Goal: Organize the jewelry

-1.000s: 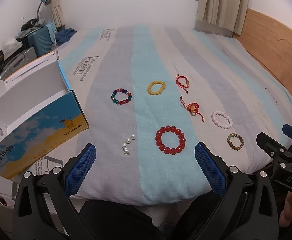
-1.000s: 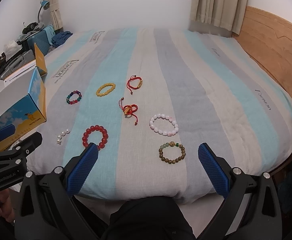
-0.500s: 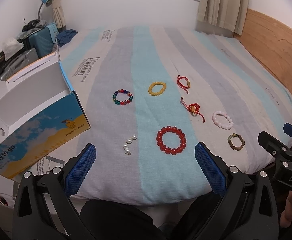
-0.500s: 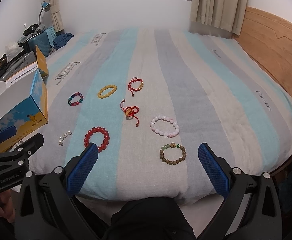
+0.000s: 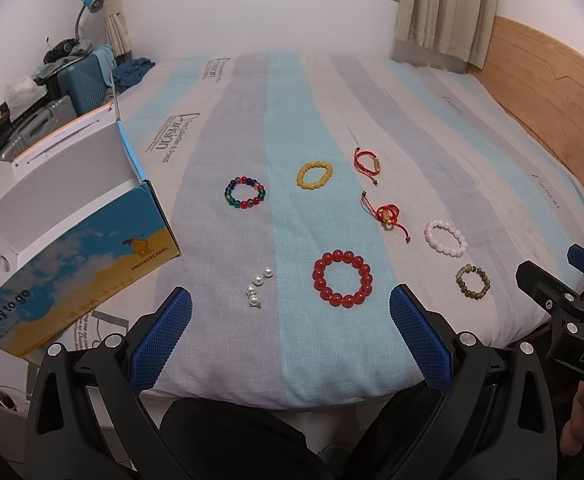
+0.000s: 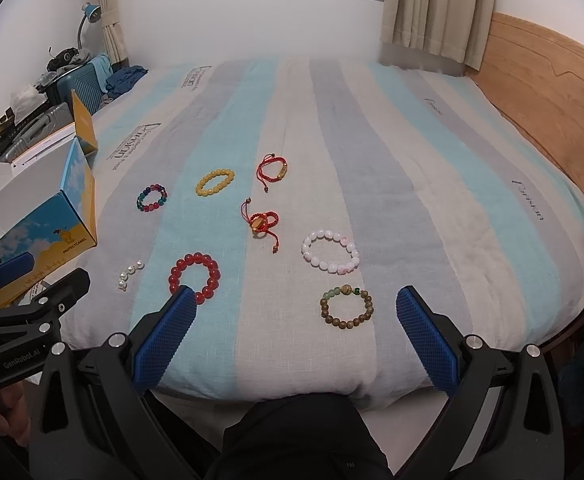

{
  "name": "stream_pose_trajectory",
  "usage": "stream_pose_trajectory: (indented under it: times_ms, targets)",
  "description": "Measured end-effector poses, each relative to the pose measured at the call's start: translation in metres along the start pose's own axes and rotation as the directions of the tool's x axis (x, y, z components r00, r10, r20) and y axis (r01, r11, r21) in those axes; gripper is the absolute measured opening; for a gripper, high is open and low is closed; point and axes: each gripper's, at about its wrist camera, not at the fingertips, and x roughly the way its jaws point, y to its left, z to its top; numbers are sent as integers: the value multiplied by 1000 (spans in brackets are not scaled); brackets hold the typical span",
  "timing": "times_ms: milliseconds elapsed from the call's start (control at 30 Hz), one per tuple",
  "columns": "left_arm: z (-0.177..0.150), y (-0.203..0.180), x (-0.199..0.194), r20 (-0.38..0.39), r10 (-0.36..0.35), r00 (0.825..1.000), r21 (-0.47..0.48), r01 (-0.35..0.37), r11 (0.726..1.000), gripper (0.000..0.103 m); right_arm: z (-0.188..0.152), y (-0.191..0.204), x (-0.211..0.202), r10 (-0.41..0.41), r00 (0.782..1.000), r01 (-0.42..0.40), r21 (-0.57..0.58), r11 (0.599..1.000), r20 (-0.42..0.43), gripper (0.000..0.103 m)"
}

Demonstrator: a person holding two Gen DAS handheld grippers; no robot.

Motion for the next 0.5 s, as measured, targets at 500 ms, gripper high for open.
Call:
stream_pose_trajectory:
  times_ms: [500]
  targets:
    - [-2, 0, 1, -5, -3, 1000, -1, 3, 1000, 97, -1, 0, 0, 1, 1000, -1, 1, 1000, -1, 96]
